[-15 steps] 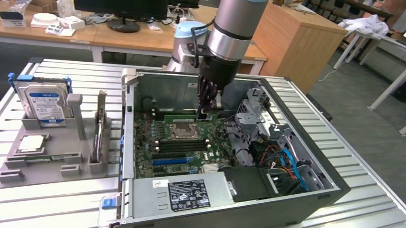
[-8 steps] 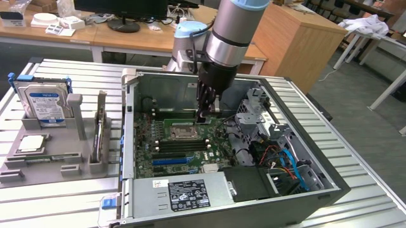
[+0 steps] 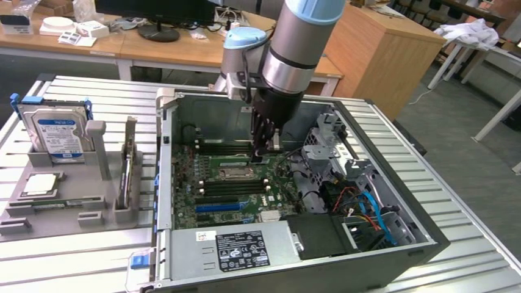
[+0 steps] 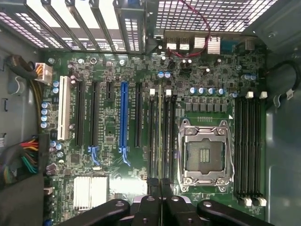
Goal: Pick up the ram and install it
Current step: 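Insert the ram into the slot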
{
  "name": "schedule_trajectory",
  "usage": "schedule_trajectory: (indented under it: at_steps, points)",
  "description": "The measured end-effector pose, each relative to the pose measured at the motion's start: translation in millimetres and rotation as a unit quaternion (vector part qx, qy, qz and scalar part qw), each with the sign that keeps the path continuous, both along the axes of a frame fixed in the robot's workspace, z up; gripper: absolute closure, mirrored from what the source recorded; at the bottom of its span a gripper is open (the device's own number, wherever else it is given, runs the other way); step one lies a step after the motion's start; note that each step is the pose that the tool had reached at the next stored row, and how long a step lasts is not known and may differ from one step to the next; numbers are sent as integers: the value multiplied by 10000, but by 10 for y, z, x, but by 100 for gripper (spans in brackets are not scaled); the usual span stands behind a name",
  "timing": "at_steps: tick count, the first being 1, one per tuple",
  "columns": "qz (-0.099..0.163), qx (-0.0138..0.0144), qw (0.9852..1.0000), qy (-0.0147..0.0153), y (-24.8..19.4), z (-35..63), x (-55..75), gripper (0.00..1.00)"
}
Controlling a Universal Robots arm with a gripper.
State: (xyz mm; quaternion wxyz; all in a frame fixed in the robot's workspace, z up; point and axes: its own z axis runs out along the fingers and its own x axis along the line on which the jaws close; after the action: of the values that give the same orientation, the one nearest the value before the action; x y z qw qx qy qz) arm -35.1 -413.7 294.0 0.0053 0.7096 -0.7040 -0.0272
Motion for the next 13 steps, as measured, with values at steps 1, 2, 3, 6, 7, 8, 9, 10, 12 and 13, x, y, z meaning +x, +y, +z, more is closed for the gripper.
schedule_trajectory:
  at_steps: [1,2,3,6,7,8,9,10,12,13]
  points:
    - [0,0,10000,0,0,-13,0,88]
    - [0,0,10000,0,0,-25,0,88]
    - [0,0,10000,0,0,-37,0,88]
    - [0,0,10000,0,0,-68,0,88]
    - [0,0,10000,0,0,-78,0,88]
    - [0,0,10000,0,0,-89,0,88]
    - [0,0,10000,0,0,-100,0,88]
    - [0,0,10000,0,0,-111,0,88]
    - [0,0,10000,0,0,-132,0,88]
    - [0,0,10000,0,0,-142,0,88]
